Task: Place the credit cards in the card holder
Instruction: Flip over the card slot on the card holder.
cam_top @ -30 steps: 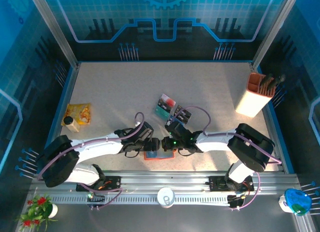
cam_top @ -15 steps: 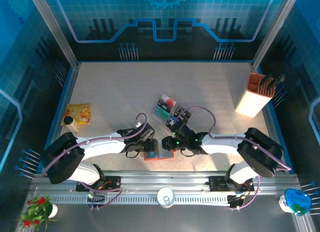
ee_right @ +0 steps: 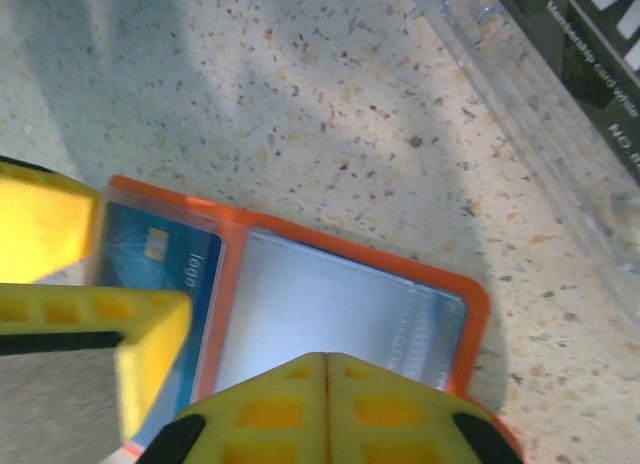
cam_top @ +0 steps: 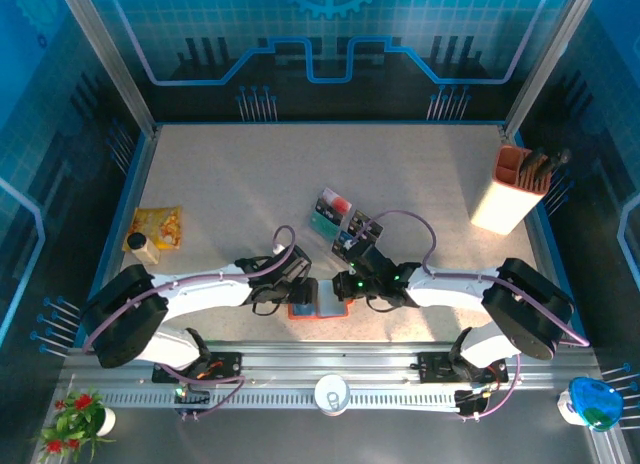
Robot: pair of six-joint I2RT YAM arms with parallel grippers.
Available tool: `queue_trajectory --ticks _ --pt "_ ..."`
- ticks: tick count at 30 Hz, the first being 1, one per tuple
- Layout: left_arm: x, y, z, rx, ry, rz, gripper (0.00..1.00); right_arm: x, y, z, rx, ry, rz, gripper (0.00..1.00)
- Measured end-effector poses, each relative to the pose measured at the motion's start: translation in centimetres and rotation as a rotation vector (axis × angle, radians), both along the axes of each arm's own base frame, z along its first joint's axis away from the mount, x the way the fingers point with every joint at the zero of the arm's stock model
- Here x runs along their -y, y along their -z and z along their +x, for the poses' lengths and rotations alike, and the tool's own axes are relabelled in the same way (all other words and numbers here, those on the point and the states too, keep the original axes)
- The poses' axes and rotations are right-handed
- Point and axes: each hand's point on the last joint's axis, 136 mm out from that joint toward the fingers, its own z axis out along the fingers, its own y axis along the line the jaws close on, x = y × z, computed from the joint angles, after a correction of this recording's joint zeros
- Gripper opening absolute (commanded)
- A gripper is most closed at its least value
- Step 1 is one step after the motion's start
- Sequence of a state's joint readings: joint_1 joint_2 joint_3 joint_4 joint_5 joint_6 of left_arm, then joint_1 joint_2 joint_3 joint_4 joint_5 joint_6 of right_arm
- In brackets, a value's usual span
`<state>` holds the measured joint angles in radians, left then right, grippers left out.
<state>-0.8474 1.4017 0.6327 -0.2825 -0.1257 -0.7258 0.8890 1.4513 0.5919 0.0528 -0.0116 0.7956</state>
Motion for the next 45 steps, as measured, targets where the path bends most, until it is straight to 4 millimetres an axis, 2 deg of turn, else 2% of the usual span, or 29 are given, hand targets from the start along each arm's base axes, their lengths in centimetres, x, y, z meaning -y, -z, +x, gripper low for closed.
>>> queue_trajectory --ticks 4,8,12,23,33,43,45 --pt "0.1 -1.4 0.1 0.022 -0.001 -0.027 0.76 0.4 0.3 -0.2 -0.001 -0.012 -0.025 0.01" --pt "1.2 -4.0 0.6 0.071 0.004 -0.093 0.76 0.5 0.4 -0.3 0.0 -0.021 -0.034 0.0" --pt "2.3 -4.9 0.3 0.083 0.029 -0.122 0.75 0.4 0.3 -0.2 0.005 -0.027 -0.034 0.0" --pt "2.7 -2.2 -0.9 0.017 0.048 -0.058 0.75 -0.1 1.9 -0.3 -0.039 -0.042 -0.042 0.0" --pt "2.4 -1.1 -0.8 0.004 0.043 -0.022 0.74 -1.5 1.7 -0.1 -0.044 -0.059 0.014 0.0" --pt "1.7 0.2 -0.6 0.011 0.045 0.044 0.62 -1.7 1.6 0.0 -0.048 -0.048 0.026 0.0" --pt "1.6 0.3 -0.6 0.014 0.047 0.052 0.61 -1.7 1.6 0.0 -0.047 -0.048 0.027 0.06"
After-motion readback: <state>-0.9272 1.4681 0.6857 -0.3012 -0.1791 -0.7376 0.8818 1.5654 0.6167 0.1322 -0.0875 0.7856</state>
